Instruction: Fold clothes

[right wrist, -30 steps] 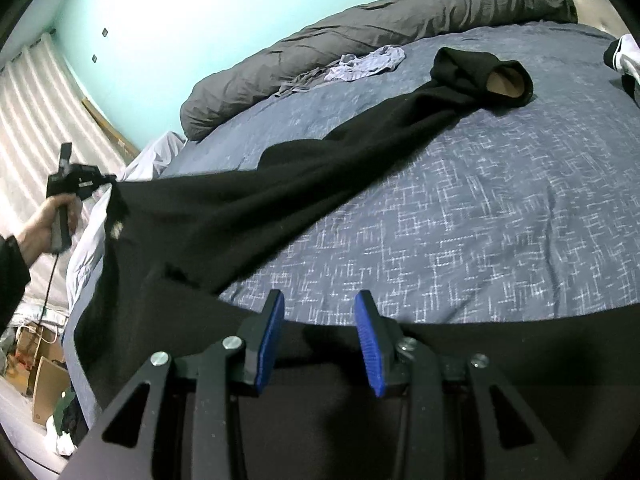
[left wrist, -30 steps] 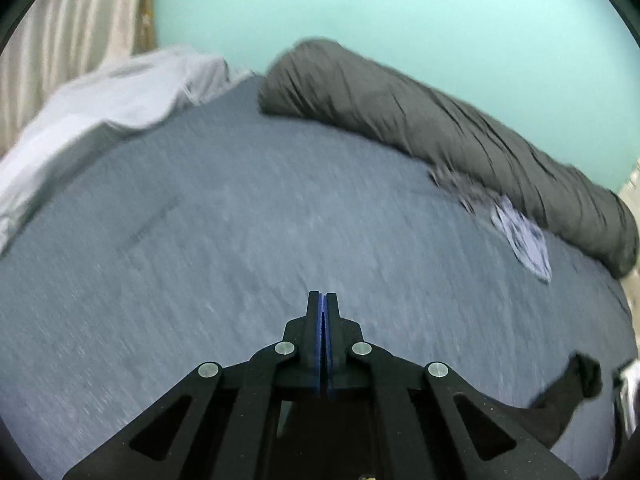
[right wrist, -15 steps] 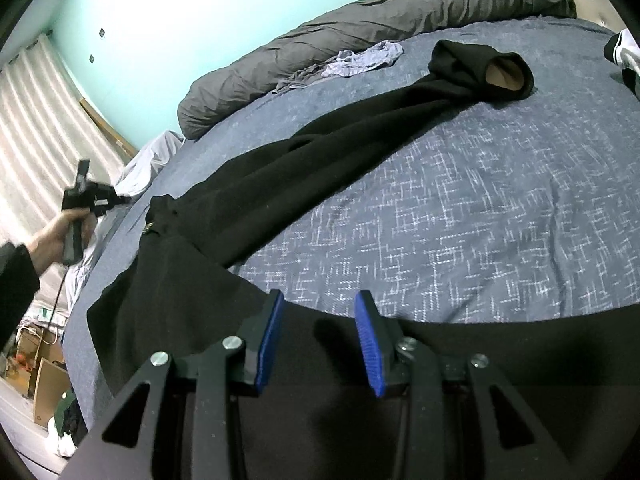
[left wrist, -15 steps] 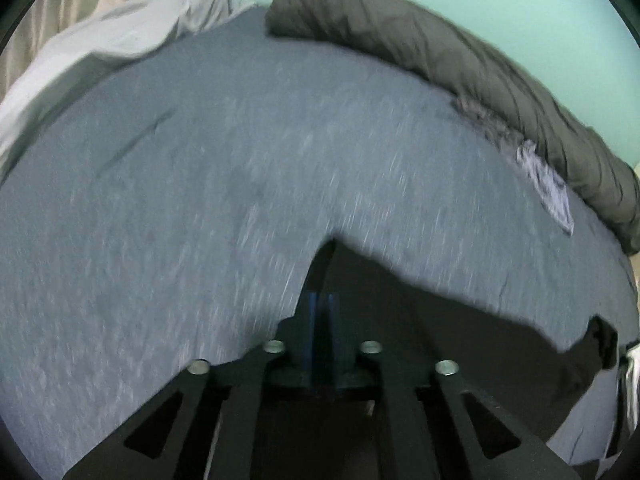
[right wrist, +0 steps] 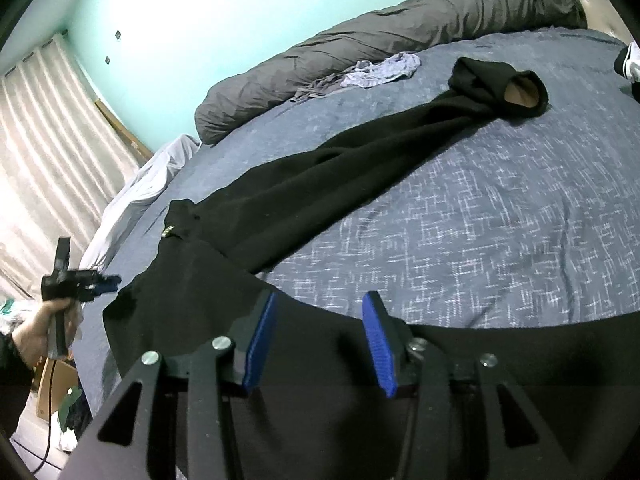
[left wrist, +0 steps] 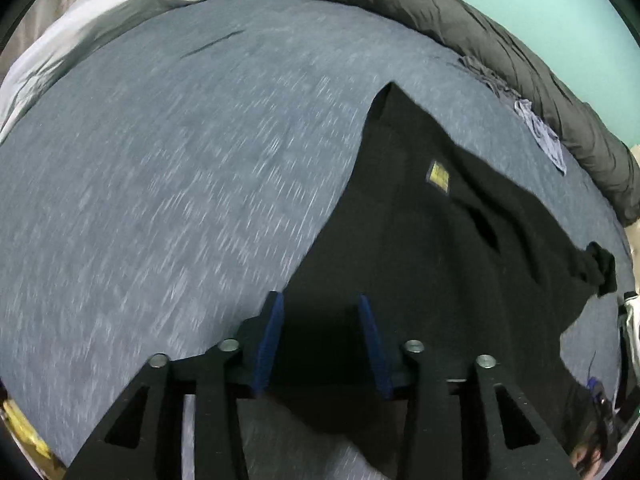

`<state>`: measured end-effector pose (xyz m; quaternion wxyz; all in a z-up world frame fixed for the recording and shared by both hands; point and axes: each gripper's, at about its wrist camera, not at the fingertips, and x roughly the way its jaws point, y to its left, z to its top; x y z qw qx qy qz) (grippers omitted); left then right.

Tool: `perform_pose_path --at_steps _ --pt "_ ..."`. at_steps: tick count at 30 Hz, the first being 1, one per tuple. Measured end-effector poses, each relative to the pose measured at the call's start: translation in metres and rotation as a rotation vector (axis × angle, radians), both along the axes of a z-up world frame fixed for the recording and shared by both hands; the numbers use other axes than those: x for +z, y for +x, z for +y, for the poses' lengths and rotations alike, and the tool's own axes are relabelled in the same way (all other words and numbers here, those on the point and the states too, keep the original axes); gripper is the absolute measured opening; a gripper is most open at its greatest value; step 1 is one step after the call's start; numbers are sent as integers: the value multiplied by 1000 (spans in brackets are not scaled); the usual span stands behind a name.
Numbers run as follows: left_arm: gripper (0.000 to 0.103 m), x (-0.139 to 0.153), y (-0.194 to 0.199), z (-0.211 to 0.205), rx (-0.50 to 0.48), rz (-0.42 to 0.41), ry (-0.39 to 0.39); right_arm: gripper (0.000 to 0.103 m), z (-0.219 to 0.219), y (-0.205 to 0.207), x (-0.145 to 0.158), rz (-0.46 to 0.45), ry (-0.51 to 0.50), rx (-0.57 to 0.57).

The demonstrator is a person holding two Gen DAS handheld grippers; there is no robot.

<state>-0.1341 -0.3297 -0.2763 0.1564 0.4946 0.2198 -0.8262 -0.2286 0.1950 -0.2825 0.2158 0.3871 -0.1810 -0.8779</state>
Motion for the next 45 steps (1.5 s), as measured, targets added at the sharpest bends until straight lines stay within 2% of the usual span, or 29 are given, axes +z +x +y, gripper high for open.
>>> perform_pose_path --at_steps 4,10,11,12,14,17,22,24,28,29,31,33,35,37,40,43,45 --pt "49 4 22 12 39 28 31 45 -3 2 3 8 -5 10" --pt "49 -4 22 36 2 0 -32 45 -8 4 4 9 -10 26" --pt "43 -5 23 37 2 -2 -36 45 -8 4 4 8 -11 29" --pt "28 -4 27 36 5 5 -38 45 -8 4 4 7 -14 29" --pt "13 -1 34 34 11 18 -41 45 -6 4 5 5 -22 28" --pt "8 2 44 31 19 37 -45 45 -4 4 6 2 -34 23" --pt "6 8 61 25 34 70 -52 45 0 3 7 -3 -55 14" --pt "5 9 75 16 71 94 -33 45 2 3 8 -5 -63 11" --pt "6 -11 92 7 108 61 35 45 3 4 8 -8 -73 7" --pt "10 -12 91 10 95 54 29 45 2 4 7 -10 -73 8" --pt "15 -4 86 18 78 61 -18 45 2 4 7 -11 -72 8" --pt "28 8 78 29 53 75 -62 45 1 4 7 -11 -69 8" --pt "35 13 65 41 2 66 -88 45 -1 4 6 -11 -66 10" --pt "36 14 53 52 -42 46 -112 45 -2 4 5 -14 -64 13" --pt "45 6 41 60 -50 21 -111 45 -4 3 3 -17 -61 17" --pt "45 3 39 69 -71 23 -129 45 -4 4 4 -15 -63 18" --pt "45 9 43 71 -55 47 -176 45 -2 4 5 -14 -66 16"
